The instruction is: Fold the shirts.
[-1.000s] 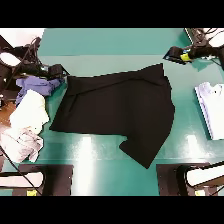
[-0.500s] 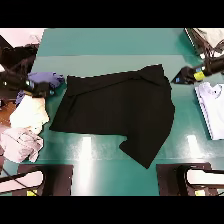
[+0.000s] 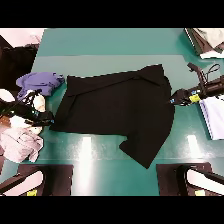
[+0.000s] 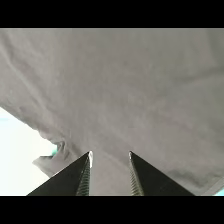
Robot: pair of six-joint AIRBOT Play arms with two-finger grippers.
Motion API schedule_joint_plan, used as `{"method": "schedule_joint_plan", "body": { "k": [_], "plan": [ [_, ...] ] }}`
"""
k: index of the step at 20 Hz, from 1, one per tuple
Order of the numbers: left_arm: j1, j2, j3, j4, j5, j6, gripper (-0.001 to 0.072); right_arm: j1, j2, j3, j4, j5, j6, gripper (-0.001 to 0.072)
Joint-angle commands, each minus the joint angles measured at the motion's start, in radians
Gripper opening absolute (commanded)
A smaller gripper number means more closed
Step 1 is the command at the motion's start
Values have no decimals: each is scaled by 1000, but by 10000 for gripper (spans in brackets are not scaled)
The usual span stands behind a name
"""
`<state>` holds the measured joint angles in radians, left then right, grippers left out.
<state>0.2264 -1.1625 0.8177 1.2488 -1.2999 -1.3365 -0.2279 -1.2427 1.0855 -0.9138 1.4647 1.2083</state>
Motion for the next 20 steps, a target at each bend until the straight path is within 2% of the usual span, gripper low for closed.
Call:
{"method": "schedule_joint_plan", "body": {
  "k": [1,11,14,18,20],
  "plan": [
    [1,7,-27,72,44,-48,523,0,37,-29,6,3,-6,282],
    [1,-33,-97,-4,91,-45,513,0,50,-27,6,3,-5,282],
    [1,-33,-95,-8,93,-44,21,-1,50,-27,-5,21,-5,282],
    [1,14,-41,-11,72,-43,25,-77,53,-41,-98,108,14,282],
    [1,69,-18,-21,72,-43,25,-164,81,-127,-108,97,22,287]
  ]
}}
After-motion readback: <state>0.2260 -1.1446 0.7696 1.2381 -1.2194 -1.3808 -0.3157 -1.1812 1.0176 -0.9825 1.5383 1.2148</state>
